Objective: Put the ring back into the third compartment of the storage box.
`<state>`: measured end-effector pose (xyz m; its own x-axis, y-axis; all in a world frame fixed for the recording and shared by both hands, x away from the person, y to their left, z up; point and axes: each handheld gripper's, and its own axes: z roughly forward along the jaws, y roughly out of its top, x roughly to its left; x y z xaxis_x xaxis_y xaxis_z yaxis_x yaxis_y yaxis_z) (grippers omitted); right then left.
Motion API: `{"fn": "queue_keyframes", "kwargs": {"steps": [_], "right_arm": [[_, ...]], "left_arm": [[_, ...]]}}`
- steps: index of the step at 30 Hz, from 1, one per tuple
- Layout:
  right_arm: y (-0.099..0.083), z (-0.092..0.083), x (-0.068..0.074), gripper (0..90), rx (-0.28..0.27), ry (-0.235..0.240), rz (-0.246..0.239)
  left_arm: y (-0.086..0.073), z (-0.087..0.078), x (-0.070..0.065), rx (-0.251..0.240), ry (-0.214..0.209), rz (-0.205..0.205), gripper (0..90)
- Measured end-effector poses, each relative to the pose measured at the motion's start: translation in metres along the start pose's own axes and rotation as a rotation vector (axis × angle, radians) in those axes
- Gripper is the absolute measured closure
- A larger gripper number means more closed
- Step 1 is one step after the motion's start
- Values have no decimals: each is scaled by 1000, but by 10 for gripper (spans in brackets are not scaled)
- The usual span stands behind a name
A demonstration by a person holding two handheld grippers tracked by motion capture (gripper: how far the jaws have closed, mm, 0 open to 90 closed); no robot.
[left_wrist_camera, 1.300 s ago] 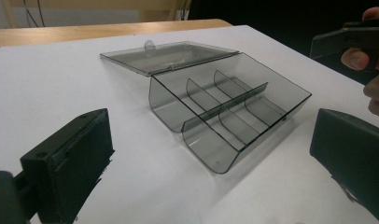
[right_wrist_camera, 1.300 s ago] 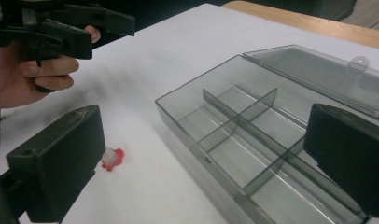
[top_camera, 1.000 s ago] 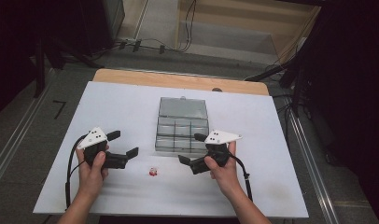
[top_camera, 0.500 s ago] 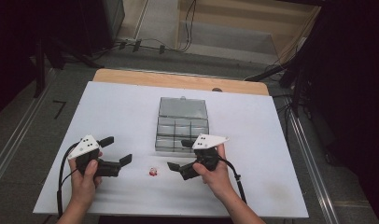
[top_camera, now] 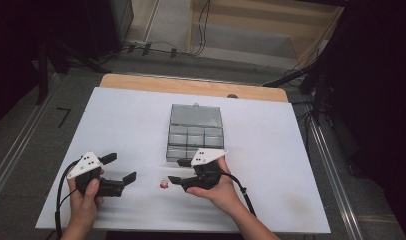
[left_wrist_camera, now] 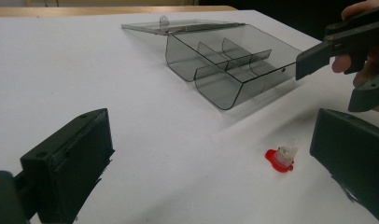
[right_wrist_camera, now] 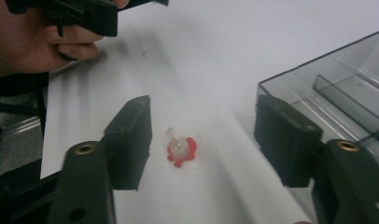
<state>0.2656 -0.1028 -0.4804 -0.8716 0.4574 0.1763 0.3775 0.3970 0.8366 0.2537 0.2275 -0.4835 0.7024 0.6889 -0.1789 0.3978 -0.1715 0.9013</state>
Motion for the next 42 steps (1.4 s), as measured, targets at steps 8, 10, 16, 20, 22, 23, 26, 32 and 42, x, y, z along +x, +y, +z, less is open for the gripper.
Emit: {"fn": "queue_keyframes", "kwargs": {"steps": [8,10,16,20,22,23,26,32,42], "right_arm": [[0,14,2,535,49,46,-30],[0,17,2,556,57,55,-29],[1,29,4,615,94,72,-56],[1,36,5,644,111,85,-69],[1,38,4,654,116,83,-66],[0,39,3,669,117,83,-69],[-1,40,2,720,129,83,-67],[-3,43,3,816,146,103,-76],[-3,42,6,848,153,65,-81]], "left_arm": [[0,0,2,-8,-5,-11,0],[0,0,2,-10,-9,-10,0],[0,-1,4,-5,-6,-16,0],[-1,-1,6,-10,-5,-23,0],[-1,-1,6,-9,-8,-26,0],[-1,-1,7,-7,-7,-25,0],[-1,-1,7,-6,-8,-24,0],[-1,0,6,-4,-10,-24,0],[-2,3,5,2,-13,-21,0]]}}
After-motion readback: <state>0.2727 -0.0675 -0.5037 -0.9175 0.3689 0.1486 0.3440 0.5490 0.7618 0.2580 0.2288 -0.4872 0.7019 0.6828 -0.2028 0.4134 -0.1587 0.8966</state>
